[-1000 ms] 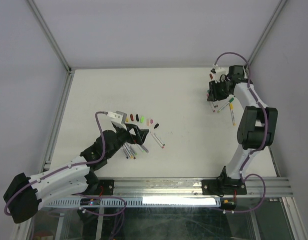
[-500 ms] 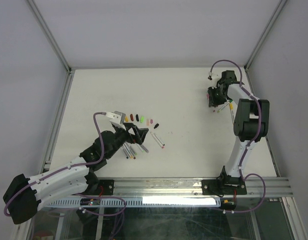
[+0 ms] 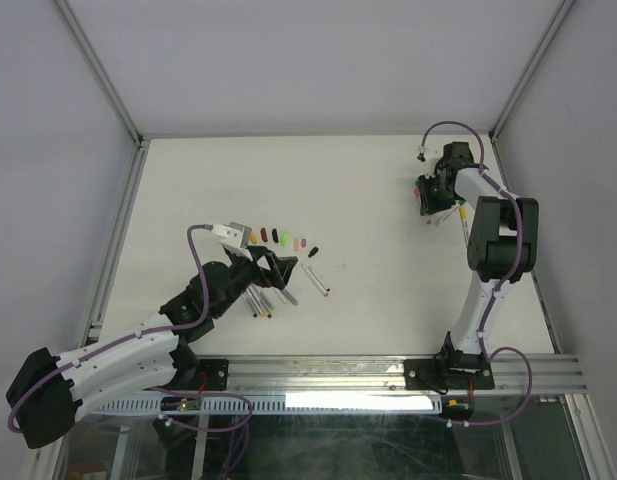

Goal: Open the pen caps
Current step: Pick up the pen from the center of the board.

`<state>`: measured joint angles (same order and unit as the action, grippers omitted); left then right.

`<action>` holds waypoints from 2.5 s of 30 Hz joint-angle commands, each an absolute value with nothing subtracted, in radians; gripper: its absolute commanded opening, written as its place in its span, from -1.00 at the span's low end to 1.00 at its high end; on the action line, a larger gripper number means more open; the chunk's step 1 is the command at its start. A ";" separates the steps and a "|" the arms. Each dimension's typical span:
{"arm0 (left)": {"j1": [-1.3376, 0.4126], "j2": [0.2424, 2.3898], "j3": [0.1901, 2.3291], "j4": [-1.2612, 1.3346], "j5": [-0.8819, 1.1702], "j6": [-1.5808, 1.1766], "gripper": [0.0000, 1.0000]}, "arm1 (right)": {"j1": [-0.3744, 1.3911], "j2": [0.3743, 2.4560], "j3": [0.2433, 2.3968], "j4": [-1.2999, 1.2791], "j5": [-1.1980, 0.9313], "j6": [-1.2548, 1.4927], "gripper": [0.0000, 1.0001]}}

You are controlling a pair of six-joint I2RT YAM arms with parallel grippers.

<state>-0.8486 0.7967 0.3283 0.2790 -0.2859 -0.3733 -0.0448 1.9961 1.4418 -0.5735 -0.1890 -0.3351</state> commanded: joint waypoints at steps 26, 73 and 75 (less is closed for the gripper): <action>-0.835 0.766 0.316 0.391 -0.214 -0.422 0.98 | 0.182 1.983 1.398 -0.682 -0.193 -0.527 -0.54; -0.810 1.342 0.468 0.914 -0.161 -0.819 0.90 | 0.258 1.909 1.377 -0.647 -0.632 -0.347 -1.00; -0.809 1.385 0.495 0.920 -0.184 -0.828 0.86 | 0.255 1.903 1.372 -0.638 -0.671 -0.336 -1.00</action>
<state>-0.8162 1.3312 0.4232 0.8425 -0.1280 -0.7986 0.2554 1.9812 1.3766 -0.6716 -0.5480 -0.3756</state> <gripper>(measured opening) 0.944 0.037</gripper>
